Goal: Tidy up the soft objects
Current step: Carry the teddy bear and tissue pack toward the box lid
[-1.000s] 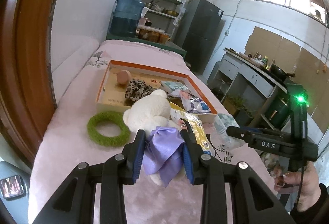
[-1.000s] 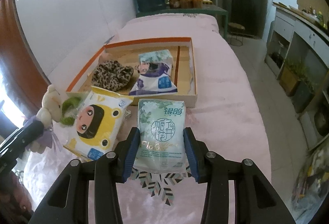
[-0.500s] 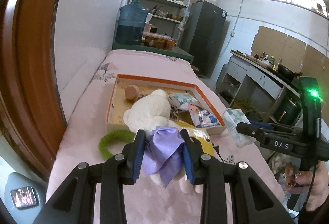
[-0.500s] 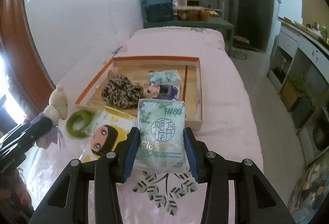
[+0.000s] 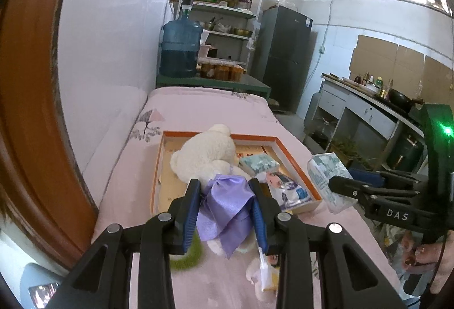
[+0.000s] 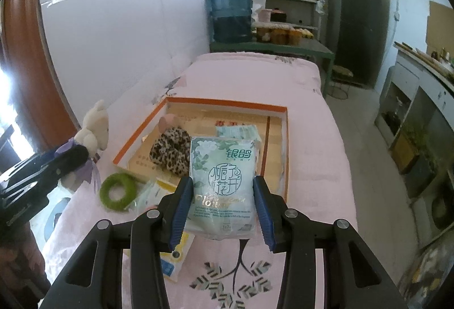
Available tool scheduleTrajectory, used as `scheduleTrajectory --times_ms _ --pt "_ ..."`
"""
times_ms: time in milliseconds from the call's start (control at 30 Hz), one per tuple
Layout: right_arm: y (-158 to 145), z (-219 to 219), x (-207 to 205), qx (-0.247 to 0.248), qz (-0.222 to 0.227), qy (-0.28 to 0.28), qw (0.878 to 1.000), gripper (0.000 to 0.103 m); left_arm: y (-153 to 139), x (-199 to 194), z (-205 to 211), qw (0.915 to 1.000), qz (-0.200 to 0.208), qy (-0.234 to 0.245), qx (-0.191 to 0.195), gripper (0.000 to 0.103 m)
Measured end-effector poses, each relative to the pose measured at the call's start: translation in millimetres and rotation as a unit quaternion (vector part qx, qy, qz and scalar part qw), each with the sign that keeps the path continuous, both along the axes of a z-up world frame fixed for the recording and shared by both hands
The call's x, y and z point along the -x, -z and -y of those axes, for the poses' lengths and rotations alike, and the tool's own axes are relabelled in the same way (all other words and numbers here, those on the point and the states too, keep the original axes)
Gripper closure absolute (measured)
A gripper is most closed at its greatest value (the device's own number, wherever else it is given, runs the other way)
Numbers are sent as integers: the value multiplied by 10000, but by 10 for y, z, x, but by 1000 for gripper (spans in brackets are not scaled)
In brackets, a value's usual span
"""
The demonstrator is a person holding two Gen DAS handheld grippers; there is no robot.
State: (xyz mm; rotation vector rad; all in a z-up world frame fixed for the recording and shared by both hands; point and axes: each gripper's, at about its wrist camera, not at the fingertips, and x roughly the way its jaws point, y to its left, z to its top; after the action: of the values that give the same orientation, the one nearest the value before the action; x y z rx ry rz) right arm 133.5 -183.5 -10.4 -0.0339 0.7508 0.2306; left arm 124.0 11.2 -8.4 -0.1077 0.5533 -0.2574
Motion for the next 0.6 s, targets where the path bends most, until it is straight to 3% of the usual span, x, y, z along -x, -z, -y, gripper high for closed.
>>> scheduleTrajectory --times_ms 600 --pt "-132 -26 -497 -42 -14 -193 9998 58 -77 -512 39 9999 -21 -34 -136 69"
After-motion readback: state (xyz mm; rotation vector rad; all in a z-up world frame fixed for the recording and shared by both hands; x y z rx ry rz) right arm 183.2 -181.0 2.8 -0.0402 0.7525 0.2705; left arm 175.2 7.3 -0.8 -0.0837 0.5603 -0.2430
